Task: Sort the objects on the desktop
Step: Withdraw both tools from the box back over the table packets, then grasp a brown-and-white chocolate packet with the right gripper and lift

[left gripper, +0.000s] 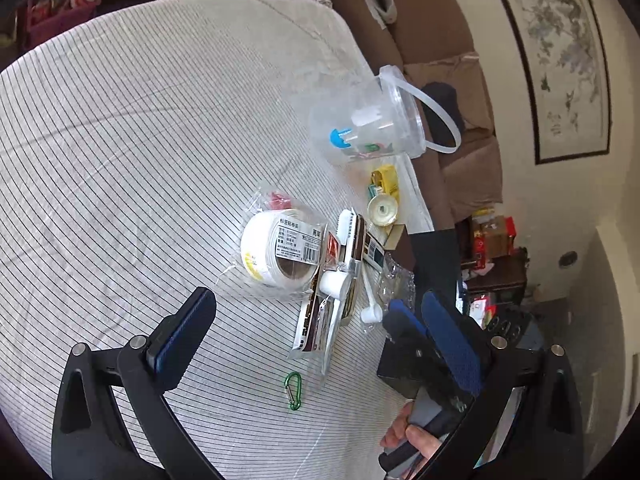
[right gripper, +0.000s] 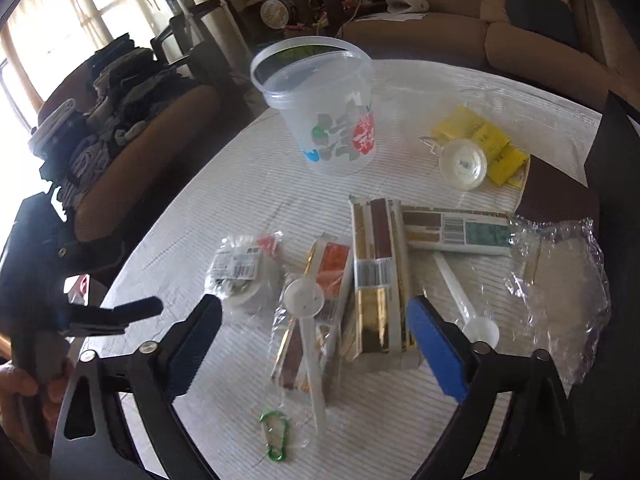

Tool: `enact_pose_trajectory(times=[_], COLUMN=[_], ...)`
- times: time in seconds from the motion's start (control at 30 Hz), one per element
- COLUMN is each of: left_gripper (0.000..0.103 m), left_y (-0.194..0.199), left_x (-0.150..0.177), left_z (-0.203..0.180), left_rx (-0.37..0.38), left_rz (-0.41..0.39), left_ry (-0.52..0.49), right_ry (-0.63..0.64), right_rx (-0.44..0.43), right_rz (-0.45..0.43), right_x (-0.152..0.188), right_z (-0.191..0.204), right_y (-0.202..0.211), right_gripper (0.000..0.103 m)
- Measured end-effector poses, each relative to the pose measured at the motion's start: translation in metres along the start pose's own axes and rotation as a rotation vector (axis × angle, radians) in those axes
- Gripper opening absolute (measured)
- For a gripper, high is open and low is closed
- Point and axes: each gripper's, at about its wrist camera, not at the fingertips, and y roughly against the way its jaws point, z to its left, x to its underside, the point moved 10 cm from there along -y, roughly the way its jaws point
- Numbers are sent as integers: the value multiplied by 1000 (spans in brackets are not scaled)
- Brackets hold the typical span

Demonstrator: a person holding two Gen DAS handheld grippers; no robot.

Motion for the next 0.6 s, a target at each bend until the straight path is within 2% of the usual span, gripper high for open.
enact_pose_trajectory(times=[0.03, 0.07, 0.17, 0.23, 0.3, 0.4, 0.6], left_gripper=[103, 103, 103, 103, 103, 103, 103], left_y=[-2, -4, -9, -15, -18, -18, -14], left_x=[1, 3, 8, 12, 15, 16, 17], left_z=[-3, -7, -20, -26, -30, -33, -36], left_rx=[6, 12, 30, 32, 36, 52, 89], left_rz=[6, 10, 19, 35, 46, 51, 49], left_ry=[-9, -18, -42, -55, -61, -66, -51], right_ry=[3, 12, 36, 34, 28, 53, 117], right_rx=[26, 56, 132, 137, 152, 173, 238], right_rz=[14, 27, 50, 71, 89, 98, 144], right_x=[-5, -11, -24, -30, -32, -35, -34], right_z=[-6, -10, -21, -24, -26, -24, -24], right_y=[-7, -15, -34, -45, -54, -63, -71], right_gripper=[48, 41, 41, 41, 45, 58, 55])
